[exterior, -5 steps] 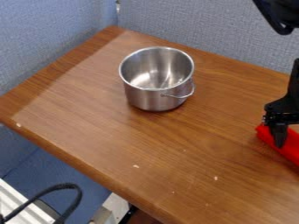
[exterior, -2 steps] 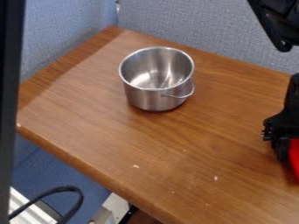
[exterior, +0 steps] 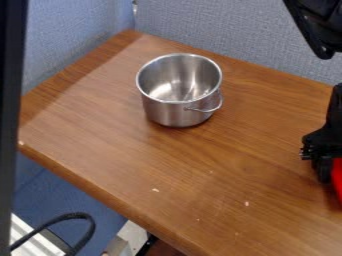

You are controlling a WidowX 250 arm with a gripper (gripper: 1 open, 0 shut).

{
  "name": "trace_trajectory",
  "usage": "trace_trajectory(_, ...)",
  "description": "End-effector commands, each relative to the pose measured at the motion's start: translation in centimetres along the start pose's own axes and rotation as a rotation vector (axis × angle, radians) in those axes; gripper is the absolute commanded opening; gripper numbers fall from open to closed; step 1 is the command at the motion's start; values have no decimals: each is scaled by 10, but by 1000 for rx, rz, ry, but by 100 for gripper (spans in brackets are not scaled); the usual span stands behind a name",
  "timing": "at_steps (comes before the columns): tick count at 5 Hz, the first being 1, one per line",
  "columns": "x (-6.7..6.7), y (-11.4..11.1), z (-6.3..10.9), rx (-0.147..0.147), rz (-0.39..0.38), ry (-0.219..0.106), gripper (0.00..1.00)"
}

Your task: Put the red object in the metal pot

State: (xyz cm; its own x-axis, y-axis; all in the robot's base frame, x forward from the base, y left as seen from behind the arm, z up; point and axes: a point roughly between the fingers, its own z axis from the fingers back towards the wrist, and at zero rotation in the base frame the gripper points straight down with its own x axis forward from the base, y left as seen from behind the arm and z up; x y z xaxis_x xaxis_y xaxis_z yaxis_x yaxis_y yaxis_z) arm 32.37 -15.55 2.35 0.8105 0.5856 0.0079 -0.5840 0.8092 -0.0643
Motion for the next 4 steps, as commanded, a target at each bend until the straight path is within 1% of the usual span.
trace_trajectory(1, 11, 0, 15, -47, 7, -42, 0)
trace_trajectory(4, 21, 5, 21, -59, 7, -86, 0)
